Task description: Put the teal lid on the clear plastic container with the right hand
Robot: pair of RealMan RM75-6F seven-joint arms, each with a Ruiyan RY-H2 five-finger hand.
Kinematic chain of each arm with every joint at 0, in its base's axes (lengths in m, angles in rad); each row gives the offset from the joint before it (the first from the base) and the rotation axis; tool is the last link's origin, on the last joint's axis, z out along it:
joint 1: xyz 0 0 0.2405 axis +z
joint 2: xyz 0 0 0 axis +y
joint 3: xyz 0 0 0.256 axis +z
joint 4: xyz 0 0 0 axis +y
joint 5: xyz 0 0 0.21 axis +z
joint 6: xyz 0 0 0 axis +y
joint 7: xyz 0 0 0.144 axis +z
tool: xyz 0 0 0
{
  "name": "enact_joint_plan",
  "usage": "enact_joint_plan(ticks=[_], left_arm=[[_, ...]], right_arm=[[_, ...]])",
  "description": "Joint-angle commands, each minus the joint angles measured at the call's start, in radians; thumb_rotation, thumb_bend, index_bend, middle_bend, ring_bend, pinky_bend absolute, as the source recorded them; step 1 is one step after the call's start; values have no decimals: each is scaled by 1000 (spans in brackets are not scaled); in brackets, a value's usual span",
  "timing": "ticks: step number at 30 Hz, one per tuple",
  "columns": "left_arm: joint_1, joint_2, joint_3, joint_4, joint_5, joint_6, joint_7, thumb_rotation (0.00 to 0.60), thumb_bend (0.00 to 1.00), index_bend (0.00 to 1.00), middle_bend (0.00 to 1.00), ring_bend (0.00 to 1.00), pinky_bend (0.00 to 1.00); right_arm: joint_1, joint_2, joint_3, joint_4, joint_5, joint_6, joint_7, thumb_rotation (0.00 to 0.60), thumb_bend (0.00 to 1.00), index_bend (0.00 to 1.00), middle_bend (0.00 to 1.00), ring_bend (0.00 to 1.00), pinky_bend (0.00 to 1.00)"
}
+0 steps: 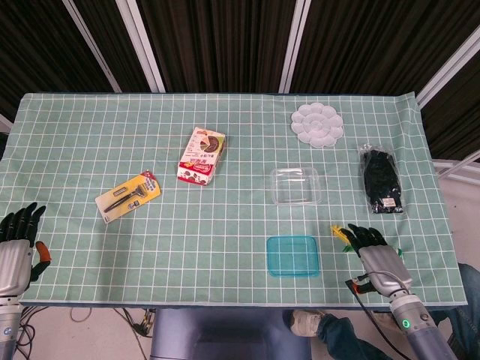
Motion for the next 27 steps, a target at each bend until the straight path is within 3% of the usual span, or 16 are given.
enact_joint_plan(ticks=[1,12,27], left_arm=[[0,1,0,-1,-2,-2,-1,600,798,69,0,0,0],[-3,9,-1,-12,-18,-15,-9,600,797,69,0,0,0],[-2,14,-3,-19,-23,-13,-15,600,797,69,0,0,0]], right_arm=[[76,-93,20,-14,115,-33,-120,600,174,0,0,0,0],[172,-309,5,1,342,68,-338,600,174,0,0,0,0],[203,-424,-14,65,347,127,-339,600,173,0,18,0,0]])
